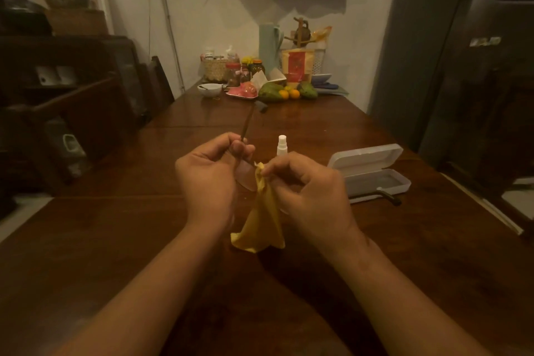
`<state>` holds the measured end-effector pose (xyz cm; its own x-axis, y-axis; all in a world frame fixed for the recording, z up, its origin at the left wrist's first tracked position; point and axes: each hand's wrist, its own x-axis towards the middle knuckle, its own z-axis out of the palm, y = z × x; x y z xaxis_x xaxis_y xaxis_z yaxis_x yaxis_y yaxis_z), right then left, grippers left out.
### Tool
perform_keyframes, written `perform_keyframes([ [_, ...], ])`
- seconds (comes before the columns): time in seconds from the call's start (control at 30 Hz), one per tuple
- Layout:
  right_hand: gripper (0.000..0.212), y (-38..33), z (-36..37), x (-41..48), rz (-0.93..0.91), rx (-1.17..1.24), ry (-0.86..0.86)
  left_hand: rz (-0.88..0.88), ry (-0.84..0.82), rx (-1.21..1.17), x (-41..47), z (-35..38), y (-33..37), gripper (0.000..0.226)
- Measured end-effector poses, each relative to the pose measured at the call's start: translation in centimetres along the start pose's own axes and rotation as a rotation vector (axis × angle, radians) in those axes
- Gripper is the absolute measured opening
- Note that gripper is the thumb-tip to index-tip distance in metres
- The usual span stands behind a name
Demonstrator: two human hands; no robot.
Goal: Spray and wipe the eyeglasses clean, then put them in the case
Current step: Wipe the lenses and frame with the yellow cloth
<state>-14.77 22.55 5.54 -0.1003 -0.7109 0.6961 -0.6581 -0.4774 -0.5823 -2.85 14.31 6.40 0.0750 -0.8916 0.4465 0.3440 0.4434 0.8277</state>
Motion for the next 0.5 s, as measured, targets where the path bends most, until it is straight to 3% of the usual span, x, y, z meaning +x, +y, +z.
perform_keyframes([
  [0.2,0.022,-0.2,0.3,-0.3,-0.090,-0.120,-0.153,0.000,-0.069,0.057,-0.4,0.0,-0.2,0.026],
  [0.5,0.030,-0.1,0.2,-0.4,0.021,0.148,-0.175,0.078,0.051,0.142,1.6,-1.3,-0.6,0.027],
])
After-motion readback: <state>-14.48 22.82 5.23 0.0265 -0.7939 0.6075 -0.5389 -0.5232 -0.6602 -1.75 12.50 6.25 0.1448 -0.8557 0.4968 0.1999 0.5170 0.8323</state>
